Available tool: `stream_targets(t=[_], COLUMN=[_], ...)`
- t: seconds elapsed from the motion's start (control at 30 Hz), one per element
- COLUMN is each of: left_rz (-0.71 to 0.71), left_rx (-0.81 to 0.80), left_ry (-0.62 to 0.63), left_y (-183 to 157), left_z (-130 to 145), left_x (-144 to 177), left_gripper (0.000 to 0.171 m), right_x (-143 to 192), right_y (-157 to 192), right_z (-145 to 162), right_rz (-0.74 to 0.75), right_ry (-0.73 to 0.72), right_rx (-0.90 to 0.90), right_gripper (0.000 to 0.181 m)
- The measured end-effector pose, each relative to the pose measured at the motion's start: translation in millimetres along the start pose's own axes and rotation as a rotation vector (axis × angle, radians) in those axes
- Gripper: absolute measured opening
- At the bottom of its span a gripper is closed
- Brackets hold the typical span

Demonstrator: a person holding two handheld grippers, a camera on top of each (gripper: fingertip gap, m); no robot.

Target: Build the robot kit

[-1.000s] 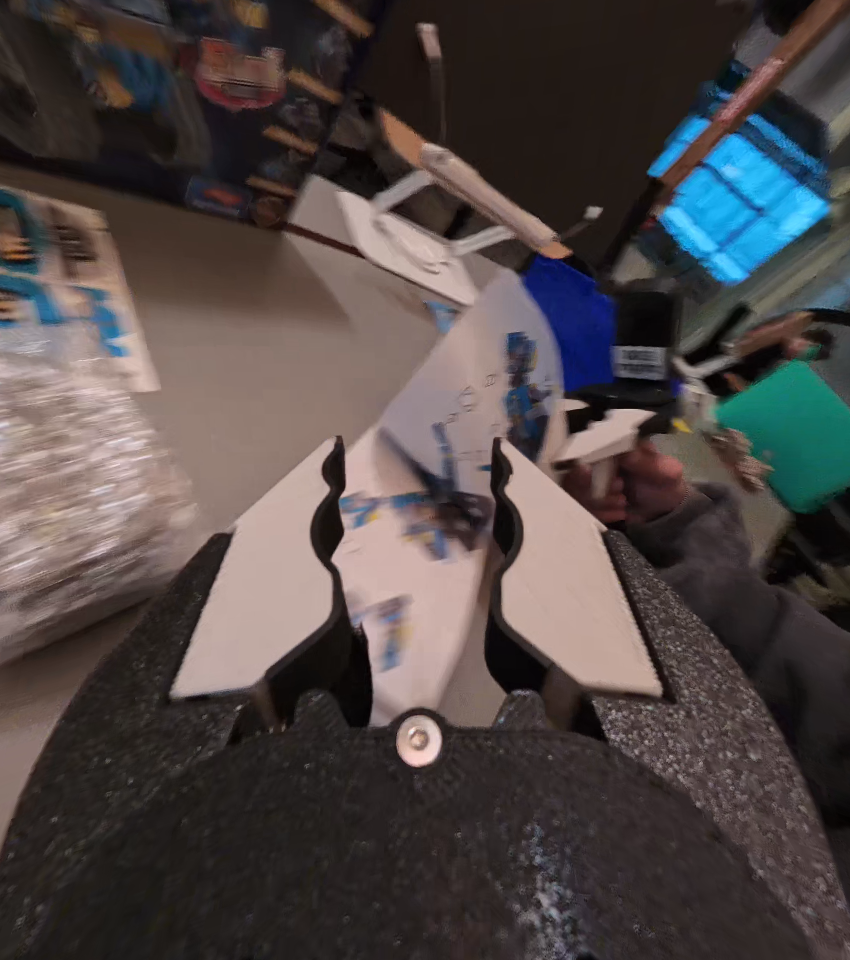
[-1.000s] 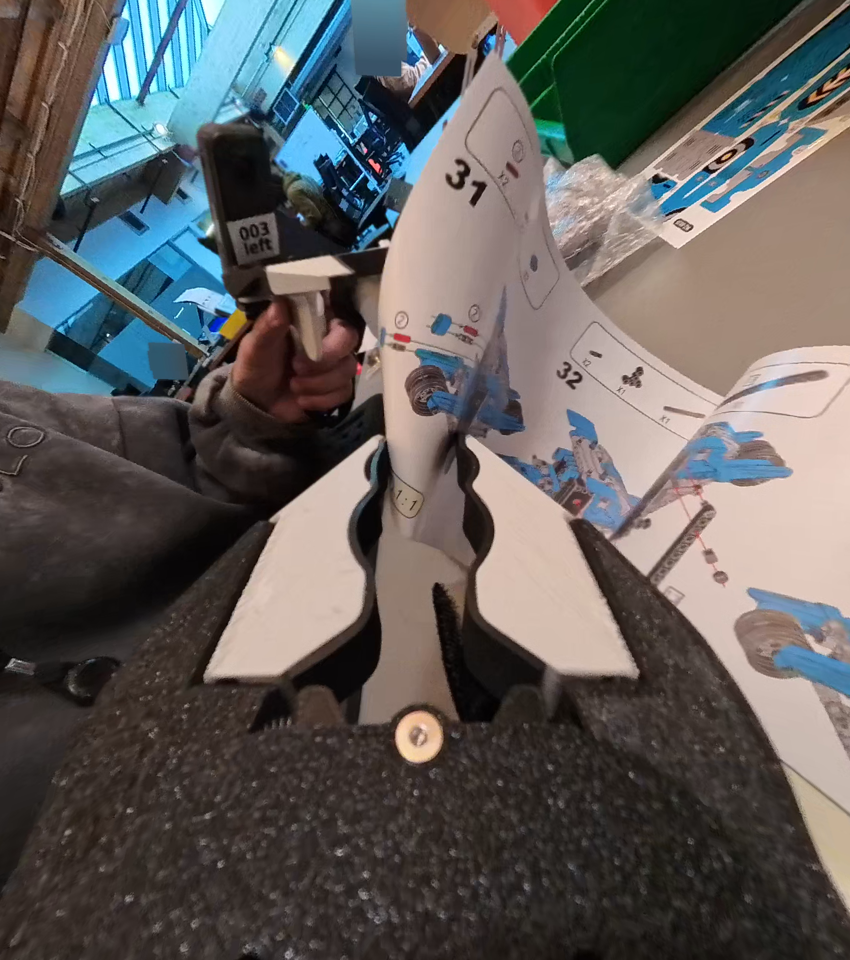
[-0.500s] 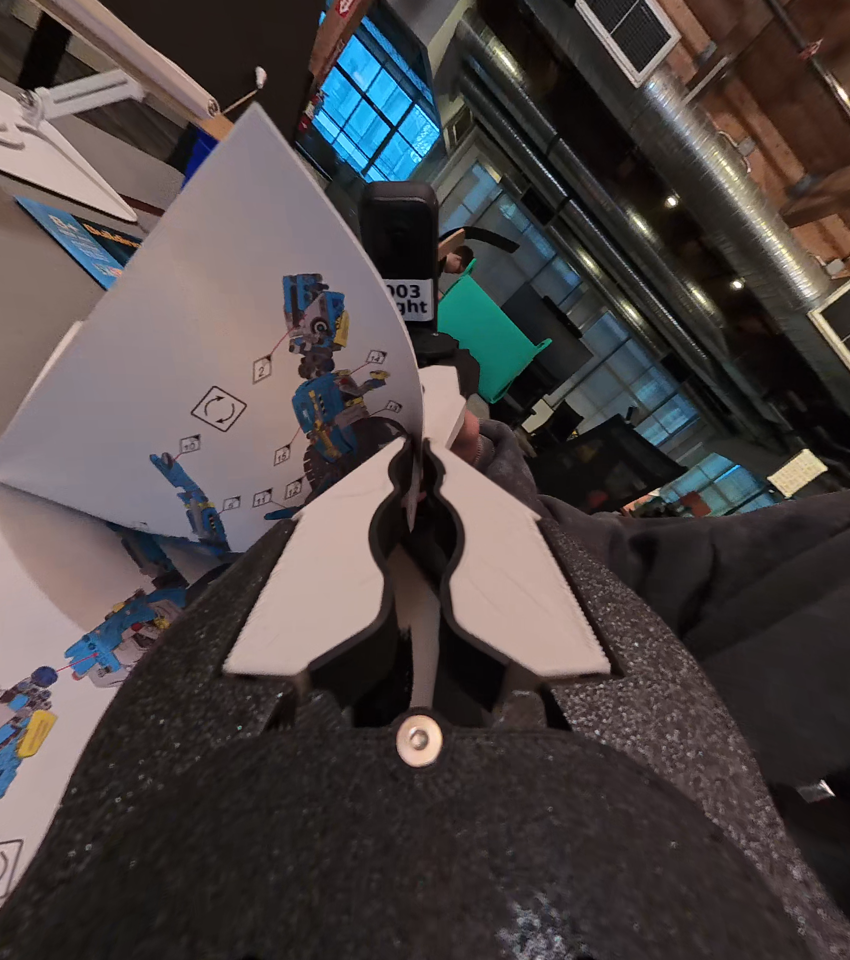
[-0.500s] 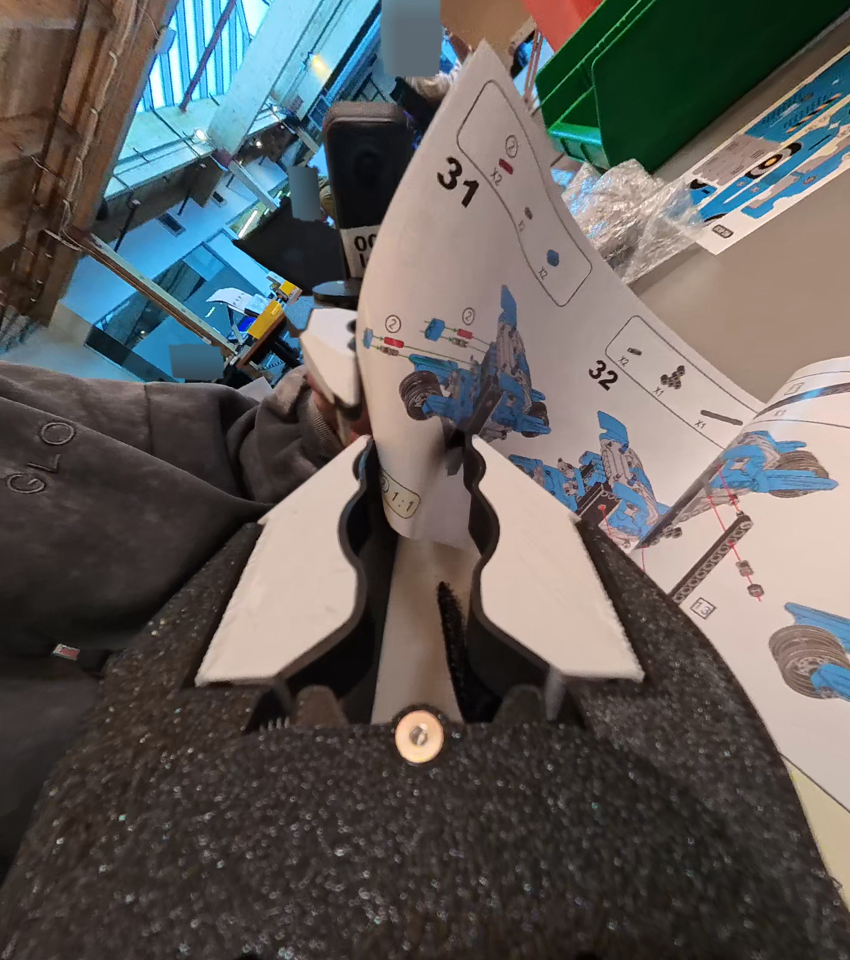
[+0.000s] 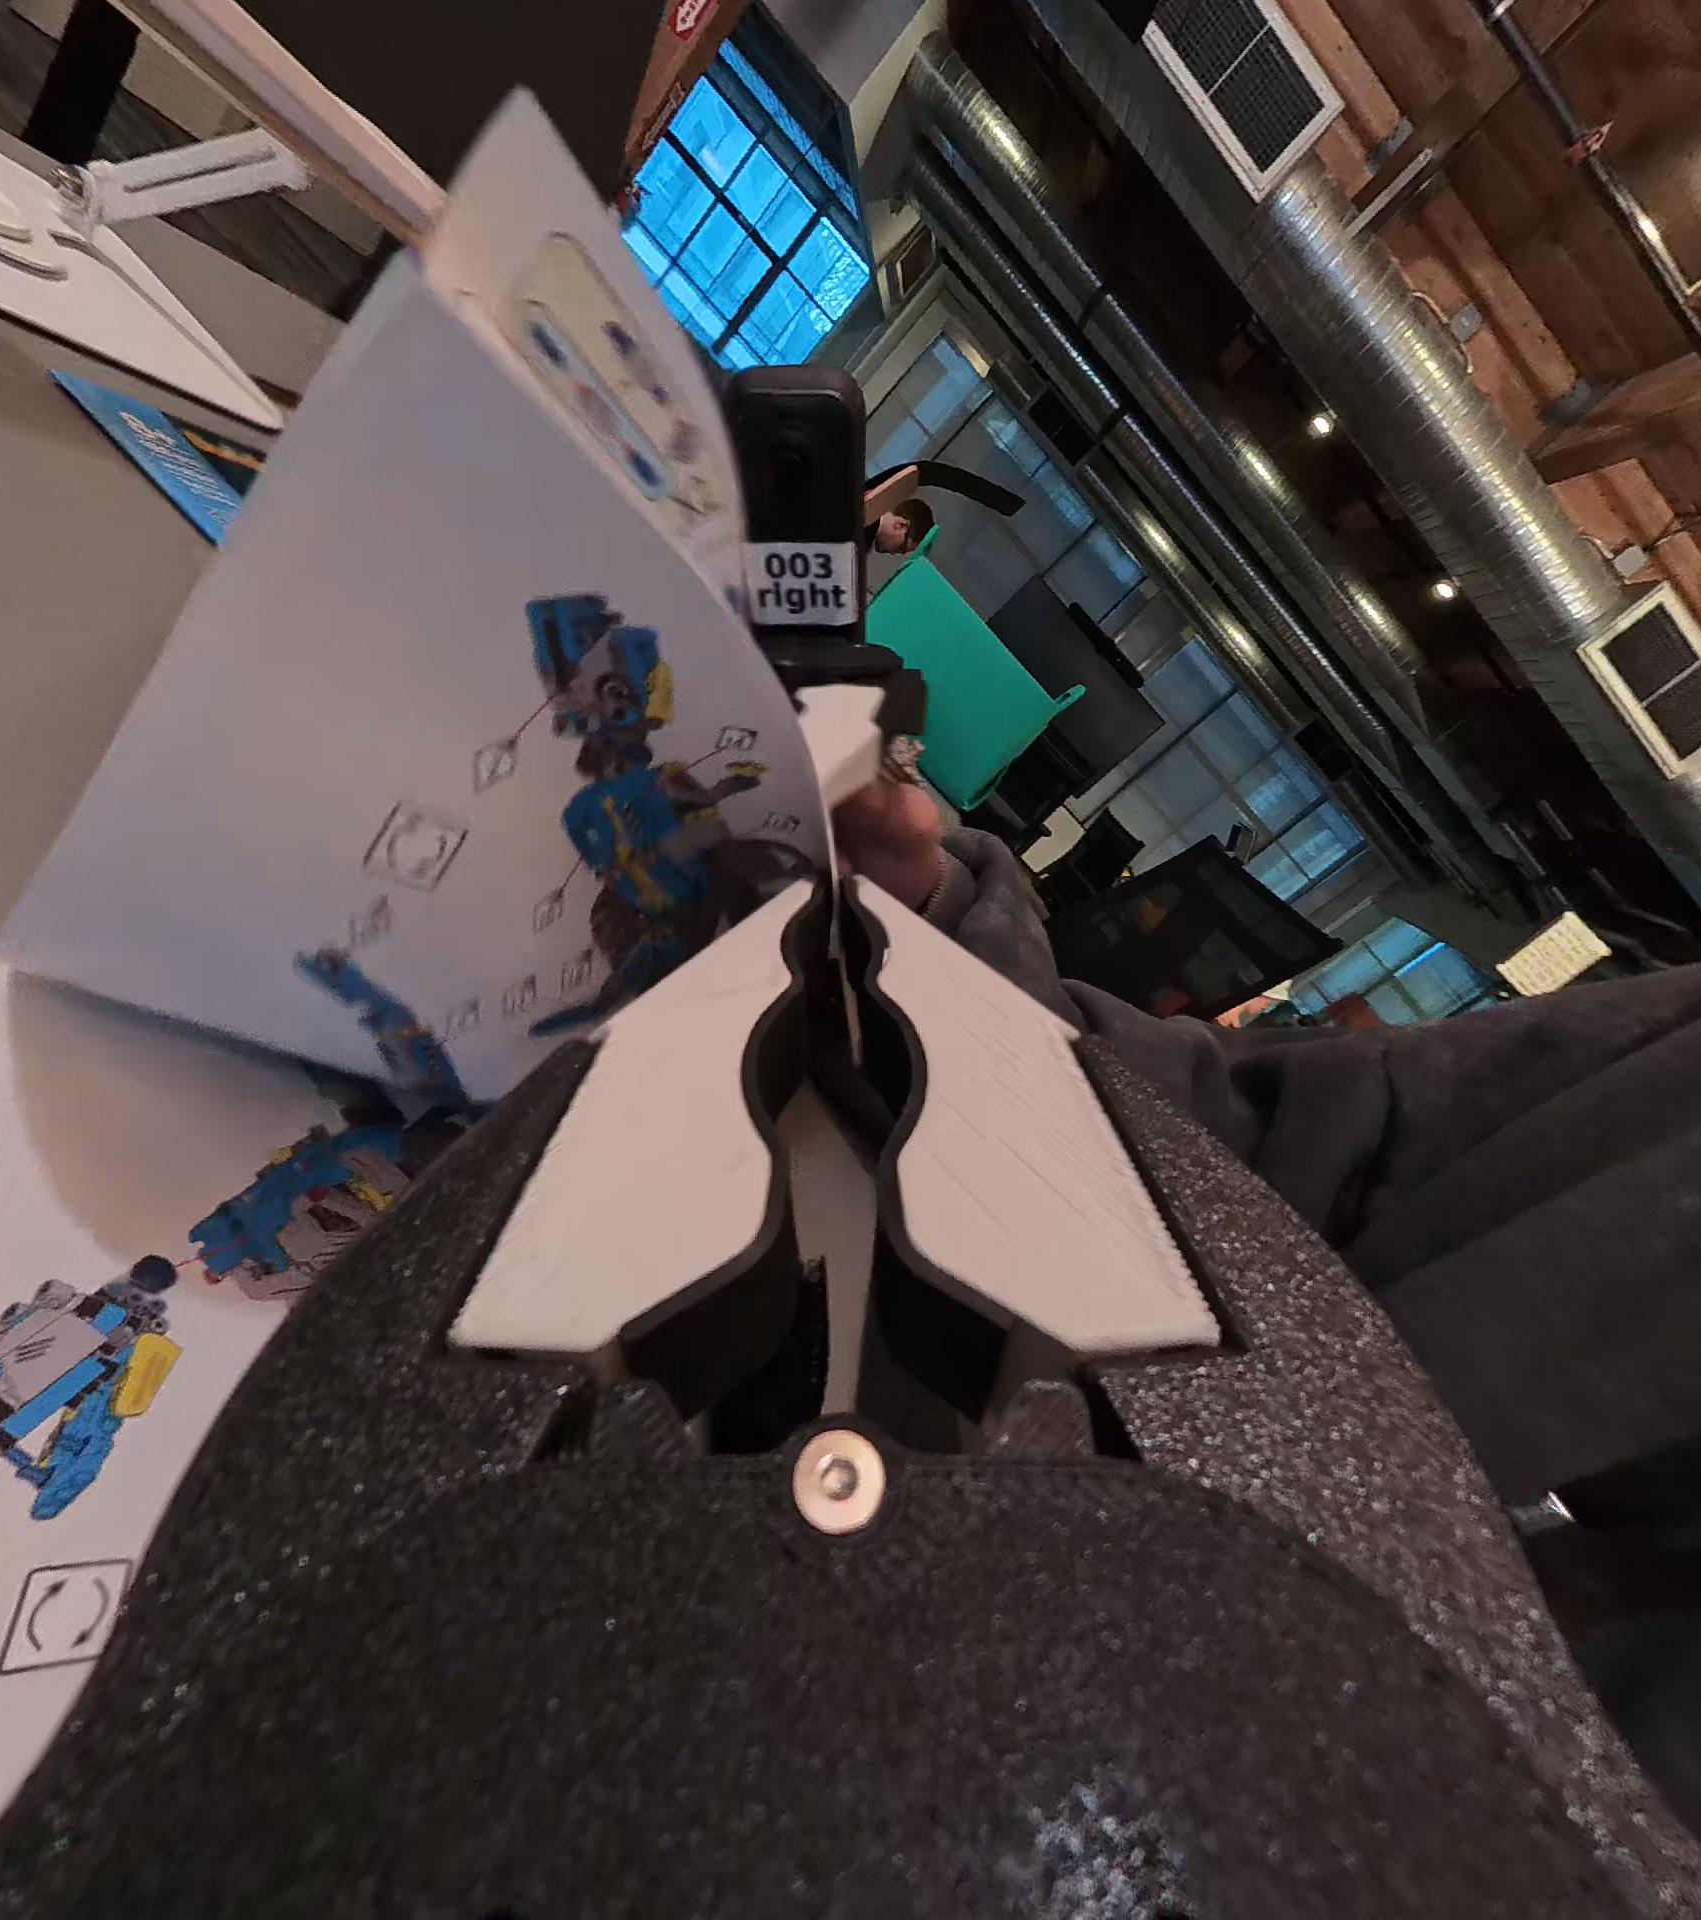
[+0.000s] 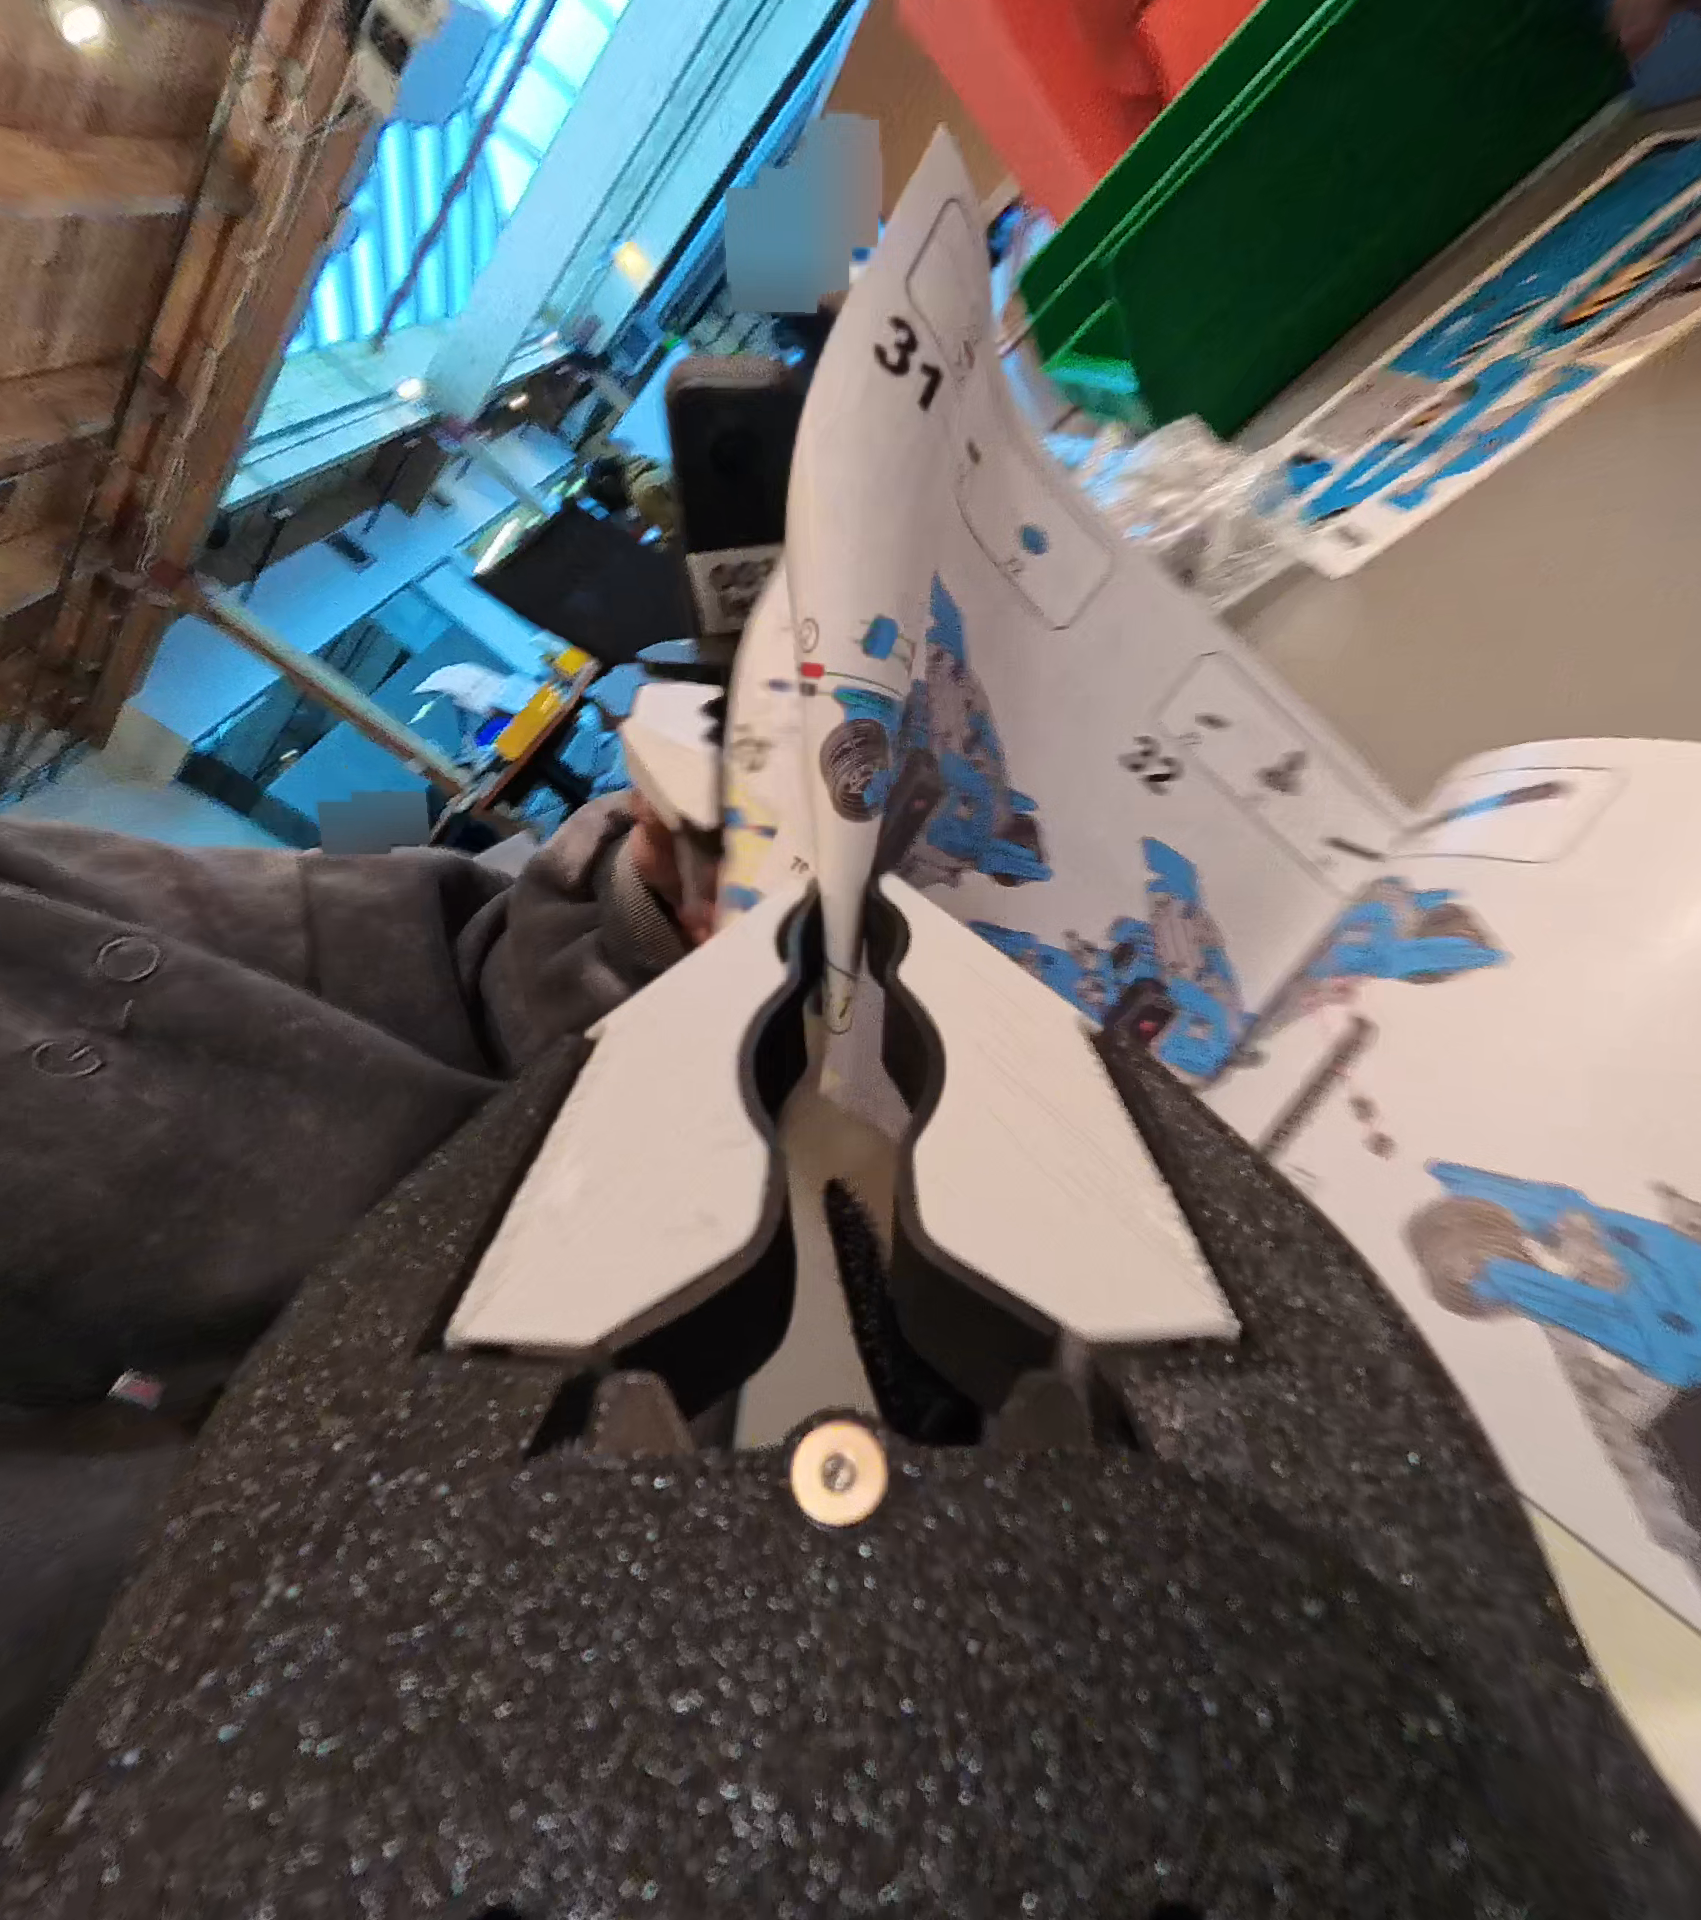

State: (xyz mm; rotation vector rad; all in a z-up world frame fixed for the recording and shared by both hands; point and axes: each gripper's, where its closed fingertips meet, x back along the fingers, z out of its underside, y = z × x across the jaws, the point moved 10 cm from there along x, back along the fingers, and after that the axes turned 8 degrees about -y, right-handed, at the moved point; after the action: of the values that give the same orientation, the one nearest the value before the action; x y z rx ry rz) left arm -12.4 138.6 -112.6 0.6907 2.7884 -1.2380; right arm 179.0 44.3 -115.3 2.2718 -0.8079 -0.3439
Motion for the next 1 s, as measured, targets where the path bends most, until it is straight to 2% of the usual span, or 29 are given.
stream_targets(t=[0.2,0.27,0.37,0.43,0.63,0.77,0.9,1.0], left_rz=[-0.044,-0.073,-0.079,-0.046,-0.024,-0.044,-0.014,-0.009], left_rx=[-0.008,-0.018,0.012,0.036,-0.013,-0.033,-0.019,-0.04], left_ry=[0.003,0.015,0.014,0.006,0.06,0.051,-0.044,0.002], left_y=[-4.4,-2.6,2.5,3.1,-3.0,-2.9,-2.4,-7.2], left_z=[0.9,-0.4,-2.0,-2.3,-3.1,-4.5,-28.9,-53.2], left_x=[22.0,28.8,34.0,35.5,44.5,55.6,47.5,18.6], left_gripper=[0.0,0.0,0.0,0.0,0.0,0.0,0.0,0.0], right_x=[32.6,48.6,68.9,79.1,98.3,100.6,100.0,94.5], right_y=[-4.9,-7.0,-14.9,-15.6,-19.3,-21.1,-25.7,-24.0], right_z=[-13.3,-16.3,-14.5,-15.2,-18.7,-18.8,-16.5,-15.6], right_rz=[0.131,0.224,0.409,0.46,0.485,0.465,0.461,0.402], right_ry=[-0.112,-0.143,-0.113,-0.127,-0.221,-0.235,-0.232,-0.232], right_rx=[0.01,0.024,0.039,0.027,-0.027,-0.041,-0.068,-0.086], right_gripper=[0.003,0.003,0.004,0.006,0.015,0.011,0.01,0.009])
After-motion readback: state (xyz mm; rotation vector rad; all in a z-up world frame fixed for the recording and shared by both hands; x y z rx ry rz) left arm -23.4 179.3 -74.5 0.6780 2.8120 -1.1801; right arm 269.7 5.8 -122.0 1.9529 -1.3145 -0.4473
